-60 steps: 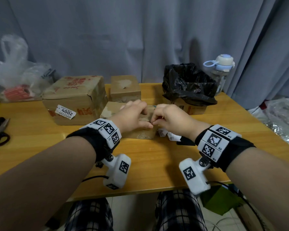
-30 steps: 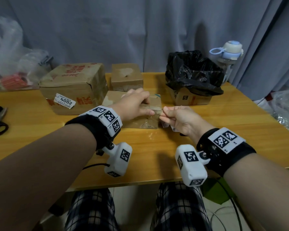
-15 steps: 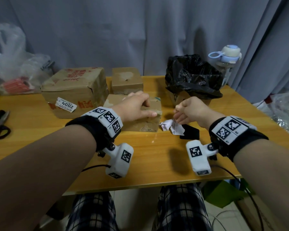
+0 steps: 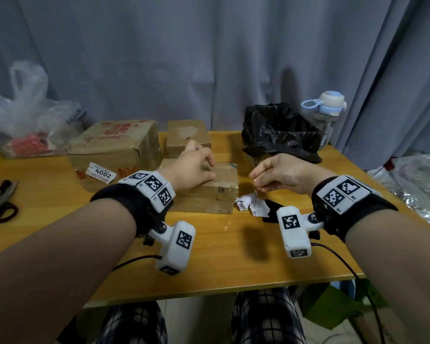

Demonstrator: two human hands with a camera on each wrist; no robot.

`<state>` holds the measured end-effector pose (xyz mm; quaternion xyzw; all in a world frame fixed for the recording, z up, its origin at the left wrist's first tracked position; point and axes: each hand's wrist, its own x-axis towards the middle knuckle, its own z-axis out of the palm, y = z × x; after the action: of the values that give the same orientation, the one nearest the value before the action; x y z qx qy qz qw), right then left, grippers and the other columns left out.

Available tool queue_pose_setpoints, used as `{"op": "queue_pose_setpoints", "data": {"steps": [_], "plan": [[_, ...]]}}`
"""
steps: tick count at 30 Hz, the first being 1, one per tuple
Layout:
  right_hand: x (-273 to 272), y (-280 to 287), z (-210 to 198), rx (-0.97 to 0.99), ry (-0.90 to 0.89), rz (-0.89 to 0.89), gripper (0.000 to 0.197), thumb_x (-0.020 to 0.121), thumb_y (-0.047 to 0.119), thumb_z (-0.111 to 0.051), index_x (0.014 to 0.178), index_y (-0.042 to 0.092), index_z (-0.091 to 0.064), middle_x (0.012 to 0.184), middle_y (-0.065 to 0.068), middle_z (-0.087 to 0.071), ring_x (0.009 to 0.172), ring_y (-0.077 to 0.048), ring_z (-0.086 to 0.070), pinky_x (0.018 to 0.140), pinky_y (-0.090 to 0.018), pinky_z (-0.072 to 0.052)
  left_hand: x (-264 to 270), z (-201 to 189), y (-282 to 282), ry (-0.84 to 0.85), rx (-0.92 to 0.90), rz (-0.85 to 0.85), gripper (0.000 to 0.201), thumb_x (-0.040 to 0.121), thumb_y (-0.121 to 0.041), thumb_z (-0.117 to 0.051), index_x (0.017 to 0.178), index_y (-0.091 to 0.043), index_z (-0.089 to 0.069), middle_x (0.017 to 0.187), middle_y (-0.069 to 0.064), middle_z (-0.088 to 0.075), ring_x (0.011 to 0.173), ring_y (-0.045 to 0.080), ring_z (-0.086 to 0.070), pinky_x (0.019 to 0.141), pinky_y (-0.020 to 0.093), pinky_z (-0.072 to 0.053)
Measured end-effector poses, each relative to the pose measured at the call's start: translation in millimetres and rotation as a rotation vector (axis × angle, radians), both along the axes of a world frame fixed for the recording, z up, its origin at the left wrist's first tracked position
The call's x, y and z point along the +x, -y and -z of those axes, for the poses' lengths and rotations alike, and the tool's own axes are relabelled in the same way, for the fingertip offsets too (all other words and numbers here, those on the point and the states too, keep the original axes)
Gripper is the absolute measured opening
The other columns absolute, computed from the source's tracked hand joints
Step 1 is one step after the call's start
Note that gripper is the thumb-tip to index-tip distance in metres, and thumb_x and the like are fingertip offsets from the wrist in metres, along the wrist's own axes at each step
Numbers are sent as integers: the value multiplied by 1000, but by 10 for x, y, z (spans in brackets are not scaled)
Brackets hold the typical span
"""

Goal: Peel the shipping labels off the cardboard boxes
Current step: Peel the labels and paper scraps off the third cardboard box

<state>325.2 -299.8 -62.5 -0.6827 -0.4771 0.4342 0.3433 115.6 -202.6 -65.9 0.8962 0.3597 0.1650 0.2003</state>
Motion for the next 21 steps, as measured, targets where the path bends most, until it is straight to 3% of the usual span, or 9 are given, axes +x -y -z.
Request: {"op": "queue_pose_setpoints", "data": {"steps": [4,9,12,14,17,21], "plan": [[42,3,22,34,71,-62,21,79,-9,-64,92,8,-66,77,-5,-64,76,-14,-63,70,-22,-53,-19,-25,-13,58,-13,8,13,87,-18,-64,99,-15,-59,105,0,-50,92,14,-56,84,19,-43],[-24,-39,62,65,272,-38,2,83,5,-67,81,4,-68,73,-4,-64,67,-11,-60,65,-20,-53,-13,12,38,142,-105,-3,14,91,-16,-59,103,-10,-58,75,-7,-57,68,5,-55,63,14,-45],[-71,-99,125,42,462,-43,20,92,17,-57,86,1,-67,69,-5,-63,61,-12,-58,59,-20,-52,-20,17,52,166,-106,-34,12,92,-18,-57,102,-12,-58,81,5,-64,69,12,-57,59,12,-45],[-97,-138,155,2,563,-60,30,97,23,-47,83,4,-66,67,-4,-62,59,-14,-57,59,-24,-50,-29,14,50,169,-83,-42,12,92,-19,-57,102,-13,-58,83,5,-64,67,9,-56,53,6,-42],[-119,-185,175,-32,662,-78,39,99,28,-41,77,8,-65,61,-1,-57,57,-15,-52,61,-27,-46,-45,13,53,157,-60,-59,13,92,-21,-57,103,-15,-58,83,1,-64,68,7,-56,54,6,-43],[-128,-191,156,-54,793,-134,38,91,32,-58,58,13,-56,54,1,-51,50,-11,-46,51,-22,-38,-40,10,20,162,-44,-70,13,90,-20,-59,101,-13,-60,78,-6,-59,66,7,-54,62,15,-44]]}}
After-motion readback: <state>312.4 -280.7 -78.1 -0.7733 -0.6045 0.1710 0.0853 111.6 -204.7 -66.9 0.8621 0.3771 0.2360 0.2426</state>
